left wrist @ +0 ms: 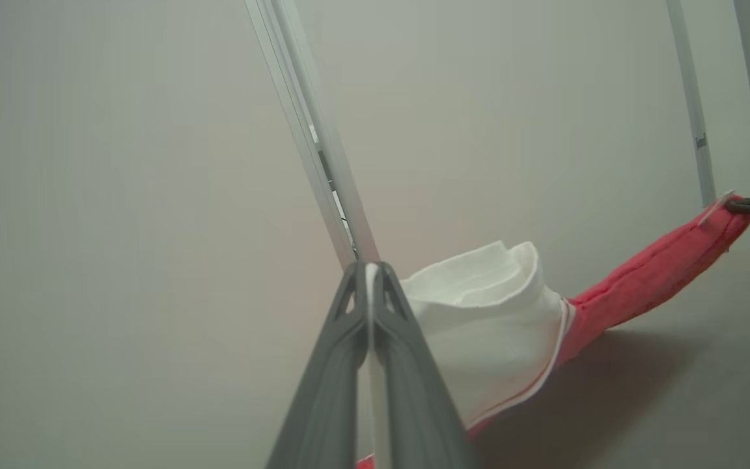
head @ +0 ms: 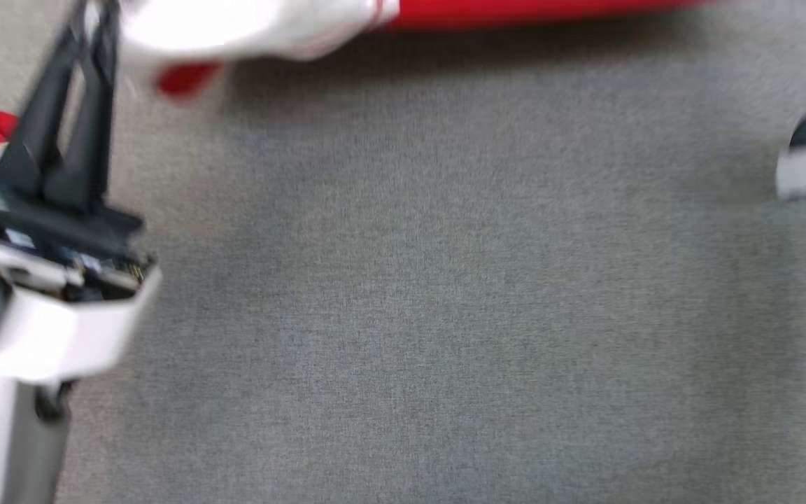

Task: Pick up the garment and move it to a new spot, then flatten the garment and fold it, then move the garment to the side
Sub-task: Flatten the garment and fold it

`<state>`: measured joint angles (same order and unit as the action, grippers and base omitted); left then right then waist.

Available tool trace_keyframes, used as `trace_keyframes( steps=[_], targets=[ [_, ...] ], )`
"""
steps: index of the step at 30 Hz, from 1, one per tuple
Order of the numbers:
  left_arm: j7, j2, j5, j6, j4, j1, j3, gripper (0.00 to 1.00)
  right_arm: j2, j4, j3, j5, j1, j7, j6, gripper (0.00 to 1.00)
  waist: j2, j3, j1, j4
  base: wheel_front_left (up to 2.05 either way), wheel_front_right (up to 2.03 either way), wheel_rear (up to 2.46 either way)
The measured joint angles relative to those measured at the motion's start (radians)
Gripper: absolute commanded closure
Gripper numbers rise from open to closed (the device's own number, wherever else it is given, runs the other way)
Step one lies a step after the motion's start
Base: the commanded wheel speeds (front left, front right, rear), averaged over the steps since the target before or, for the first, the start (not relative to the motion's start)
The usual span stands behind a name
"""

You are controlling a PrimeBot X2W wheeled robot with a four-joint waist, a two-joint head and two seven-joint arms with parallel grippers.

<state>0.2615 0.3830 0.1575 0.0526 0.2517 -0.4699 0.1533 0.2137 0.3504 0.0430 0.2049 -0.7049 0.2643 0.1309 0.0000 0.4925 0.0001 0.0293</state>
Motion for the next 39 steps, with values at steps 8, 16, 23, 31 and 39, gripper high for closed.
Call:
trace_keyframes(
  steps=[8, 16, 23, 31, 39],
  targets=[
    [0.0, -0.061, 0.0, -0.027, 0.044, 0.23, -0.016, 1.0, -0.027, -0.059, 0.021, 0.002, 0.229, 0.0, 0.0, 1.0, 0.0, -0.115, 0.0, -0.015, 0.0, 0.0, 0.0],
    [0.0, -0.091, -0.01, -0.038, 0.061, 0.432, -0.056, 1.0, -0.042, -0.121, 0.019, -0.007, 0.415, 0.0, 0.0, 1.0, 0.0, -0.247, 0.0, -0.036, 0.0, 0.0, 0.0],
    [0.0, -0.101, -0.012, -0.028, 0.061, 0.573, -0.028, 1.0, -0.033, -0.191, 0.048, -0.024, 0.572, 0.0, 0.0, 1.0, 0.0, -0.331, -0.0001, -0.049, 0.0, 0.0, 0.0],
    [-0.047, -0.076, -0.033, 0.022, -0.014, 0.554, 0.056, 1.0, -0.045, -0.122, 0.029, -0.049, 0.604, 0.0, 0.0, 1.0, 0.0, -0.325, -0.0001, -0.062, 0.0, 0.0, 0.0],
    [-0.077, -0.091, -0.036, 0.026, -0.182, 0.424, 0.086, 1.0, -0.056, 0.016, 0.002, -0.091, 0.5, 0.0, 0.0, 1.0, 0.0, -0.299, -0.0001, -0.073, 0.0, 0.0, 0.0]
  ],
)
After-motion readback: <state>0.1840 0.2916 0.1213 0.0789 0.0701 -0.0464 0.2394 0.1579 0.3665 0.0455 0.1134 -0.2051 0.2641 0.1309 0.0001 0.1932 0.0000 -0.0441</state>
